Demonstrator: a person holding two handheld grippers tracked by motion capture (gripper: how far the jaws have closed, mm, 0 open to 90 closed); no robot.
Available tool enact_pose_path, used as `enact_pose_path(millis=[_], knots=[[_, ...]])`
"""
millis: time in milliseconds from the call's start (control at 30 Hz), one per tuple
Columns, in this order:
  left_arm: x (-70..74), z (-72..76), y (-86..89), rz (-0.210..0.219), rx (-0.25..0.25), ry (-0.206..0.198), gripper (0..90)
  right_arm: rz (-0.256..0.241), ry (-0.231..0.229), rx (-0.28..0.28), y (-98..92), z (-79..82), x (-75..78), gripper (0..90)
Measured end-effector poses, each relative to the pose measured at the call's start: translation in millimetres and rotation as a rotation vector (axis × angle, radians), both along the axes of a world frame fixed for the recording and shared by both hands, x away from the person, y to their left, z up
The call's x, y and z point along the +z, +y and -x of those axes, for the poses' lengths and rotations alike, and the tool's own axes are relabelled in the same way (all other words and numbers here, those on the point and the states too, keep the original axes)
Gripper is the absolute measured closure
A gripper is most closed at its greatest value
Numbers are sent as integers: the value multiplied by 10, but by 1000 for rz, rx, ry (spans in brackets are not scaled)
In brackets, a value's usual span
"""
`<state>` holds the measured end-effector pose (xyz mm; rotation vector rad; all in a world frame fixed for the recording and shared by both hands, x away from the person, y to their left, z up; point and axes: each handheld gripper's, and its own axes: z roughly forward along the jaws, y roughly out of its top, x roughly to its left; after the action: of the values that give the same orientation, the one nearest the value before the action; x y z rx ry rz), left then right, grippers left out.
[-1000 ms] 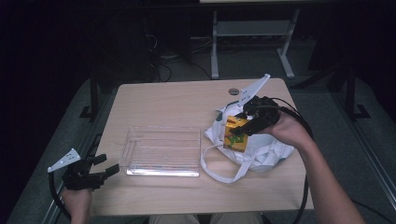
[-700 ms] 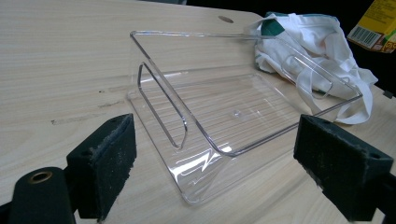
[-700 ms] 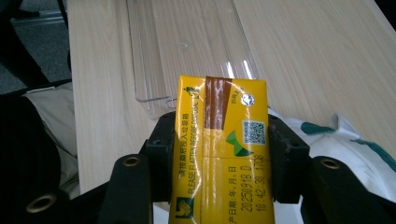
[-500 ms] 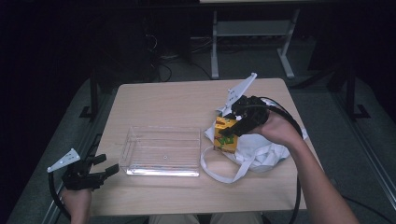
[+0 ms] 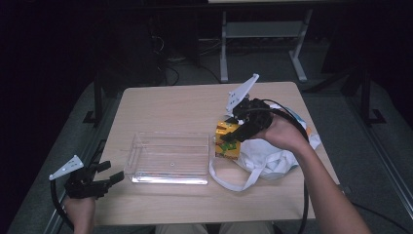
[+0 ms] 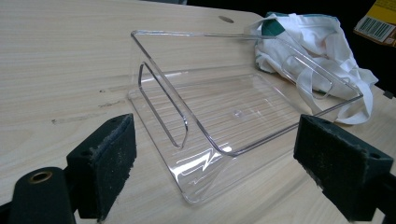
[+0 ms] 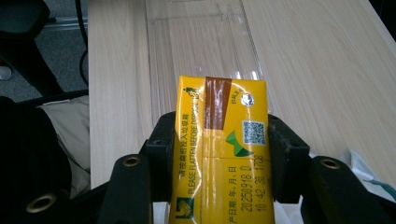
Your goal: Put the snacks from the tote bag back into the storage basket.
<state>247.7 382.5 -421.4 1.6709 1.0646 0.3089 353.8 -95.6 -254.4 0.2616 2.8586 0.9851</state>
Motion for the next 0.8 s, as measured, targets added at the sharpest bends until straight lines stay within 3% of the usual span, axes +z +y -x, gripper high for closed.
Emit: enact_pose_path(millis=[467, 800], knots=[[1, -1, -2, -2, -1, 0, 127, -7, -5, 44, 207, 56, 65, 521], [1, -2, 1, -3, -1, -1, 127, 15, -15, 86, 431, 98, 74, 521]])
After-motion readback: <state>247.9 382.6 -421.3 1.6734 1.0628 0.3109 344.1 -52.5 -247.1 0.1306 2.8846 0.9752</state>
